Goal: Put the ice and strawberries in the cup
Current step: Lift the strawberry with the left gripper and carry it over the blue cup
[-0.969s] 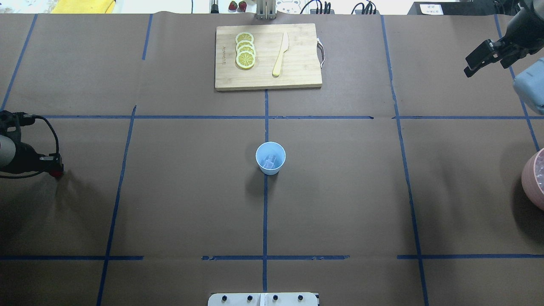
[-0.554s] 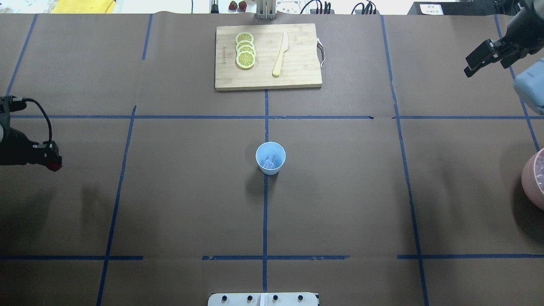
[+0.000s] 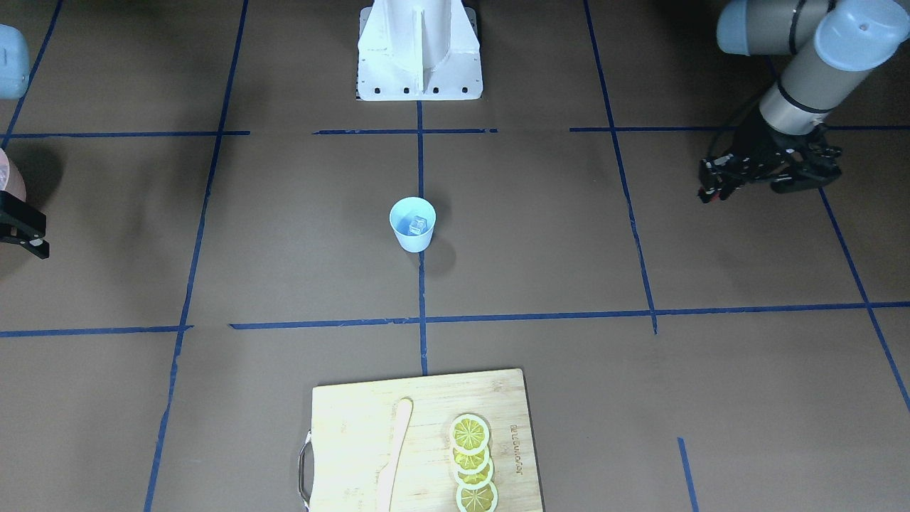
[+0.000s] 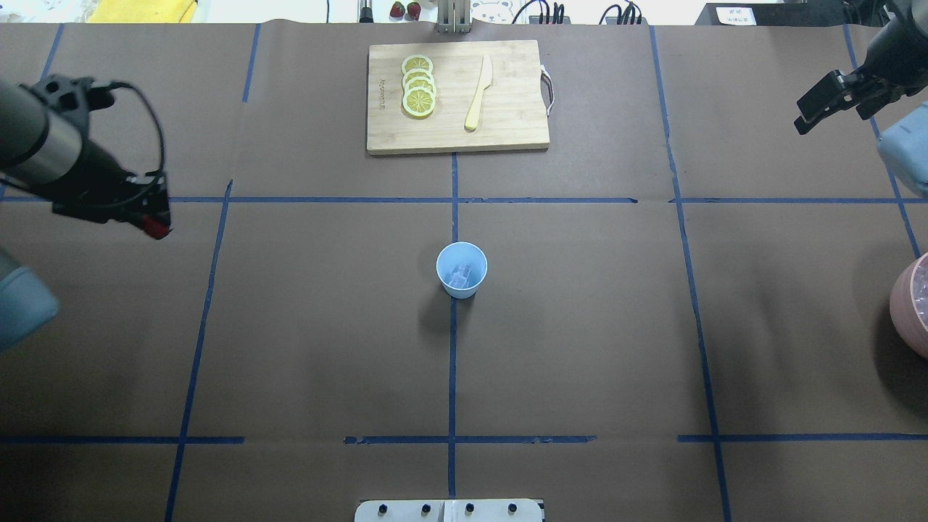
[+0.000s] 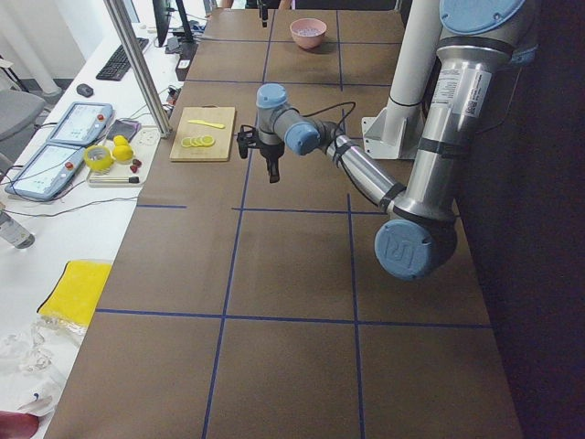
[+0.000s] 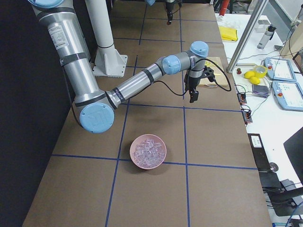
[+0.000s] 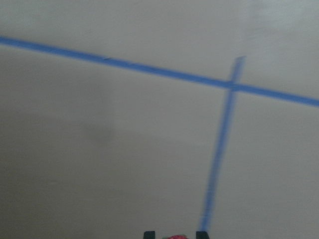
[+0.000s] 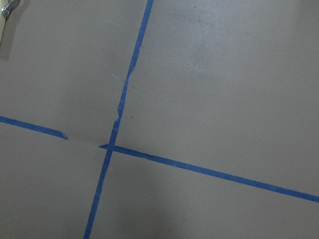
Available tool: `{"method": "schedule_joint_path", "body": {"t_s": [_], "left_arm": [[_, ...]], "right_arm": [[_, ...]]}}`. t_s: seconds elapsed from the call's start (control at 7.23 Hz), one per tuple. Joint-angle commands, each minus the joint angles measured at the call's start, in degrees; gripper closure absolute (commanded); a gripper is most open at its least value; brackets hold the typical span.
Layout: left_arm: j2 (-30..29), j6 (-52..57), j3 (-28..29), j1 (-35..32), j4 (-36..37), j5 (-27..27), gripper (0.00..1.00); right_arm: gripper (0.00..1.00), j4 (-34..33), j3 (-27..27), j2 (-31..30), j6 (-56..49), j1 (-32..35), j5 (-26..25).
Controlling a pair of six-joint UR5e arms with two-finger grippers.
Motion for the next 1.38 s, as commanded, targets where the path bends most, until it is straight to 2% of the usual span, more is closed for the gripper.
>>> {"method": "schedule_joint_path", "body": {"t_s": [0.0,0.28,0.42,0.69,0.83,0.97,1.25], "left_arm": [[-11.9,-7.5,1.38,7.25,8.37,4.58,1.0],[-19.55,-14.73,6.9,11.75,7.93,6.88,1.0],[-24.72,-18.16,11.46,14.92,7.24,9.59,1.0],[-31.42,-21.87,17.88,17.4,5.48,9.88,1.0],[-34.67,-22.15,22.97,17.76,2.69,9.88,1.0],[-36.01,-23.63,26.58,18.54,-0.56,9.88,1.0],[-36.55,-23.64,28.99,19.25,-3.23,9.88,1.0]], "right_arm": [[0.0,1.43,-0.2,-1.37,-0.04,0.71,0.0],[0.0,1.43,-0.38,-1.99,-0.04,1.32,0.0],[0.0,1.78,-0.38,-2.43,-0.04,1.41,0.0],[0.0,2.05,-0.38,-2.61,-0.04,1.41,0.0],[0.0,2.05,-0.38,-2.61,0.05,1.41,0.0],[0.0,2.05,-0.38,-2.61,0.05,1.41,0.0],[0.0,2.14,-0.38,-2.61,0.05,1.41,0.0]]}}
